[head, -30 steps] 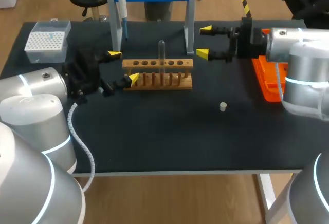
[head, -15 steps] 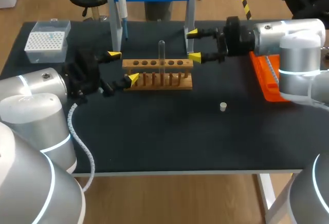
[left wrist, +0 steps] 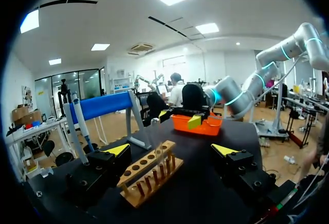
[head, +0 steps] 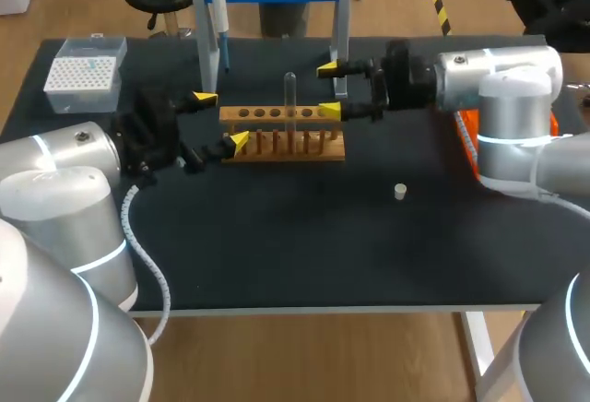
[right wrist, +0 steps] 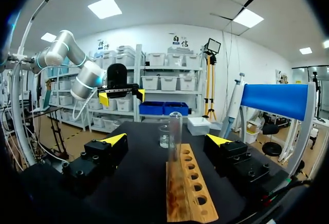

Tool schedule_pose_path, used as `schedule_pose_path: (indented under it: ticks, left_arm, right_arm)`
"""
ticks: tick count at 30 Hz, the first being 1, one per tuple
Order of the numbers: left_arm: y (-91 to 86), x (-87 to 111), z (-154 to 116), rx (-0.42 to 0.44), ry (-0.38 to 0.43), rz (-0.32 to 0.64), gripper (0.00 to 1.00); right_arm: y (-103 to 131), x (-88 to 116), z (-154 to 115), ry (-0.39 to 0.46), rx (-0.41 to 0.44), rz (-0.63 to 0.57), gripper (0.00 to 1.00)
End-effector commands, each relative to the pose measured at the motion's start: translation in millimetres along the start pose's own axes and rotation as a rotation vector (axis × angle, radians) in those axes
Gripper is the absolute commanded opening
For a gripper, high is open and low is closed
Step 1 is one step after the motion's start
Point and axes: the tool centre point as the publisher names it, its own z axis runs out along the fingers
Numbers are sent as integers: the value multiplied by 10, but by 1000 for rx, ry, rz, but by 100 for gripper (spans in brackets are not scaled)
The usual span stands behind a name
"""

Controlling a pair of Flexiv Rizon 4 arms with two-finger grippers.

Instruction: Invert the test tube, pick up the pipette, mount the tip to pipette, aspirate from beaker and dispense into the tube, eject the tip, return the pipette, and cap with the stopper.

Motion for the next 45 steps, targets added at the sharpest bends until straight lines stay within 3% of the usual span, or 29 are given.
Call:
schedule_pose_path:
  ticks: [1, 18, 29, 35, 39, 45]
  left_arm:
    - [10, 10, -5, 4, -4, 1, 100]
    - [10, 10, -5, 4, -4, 1, 100]
    - [10, 10, -5, 4, -4, 1, 100]
    - [10, 10, -5, 4, -4, 1, 100]
    - [10, 10, -5, 4, -4, 1, 100]
    - [10, 10, -5, 4, -4, 1, 100]
  right_arm:
    - [-17, -8, 123, 6, -11, 3, 100]
    - [-77, -27, 389, 31, -22, 21, 100]
    - [-105, -89, 522, 51, -29, 17, 90]
    - [-110, -141, 567, 62, -38, 17, 80]
    - [-116, -161, 576, 63, -42, 21, 58]
    - [-125, -168, 589, 66, -44, 21, 49]
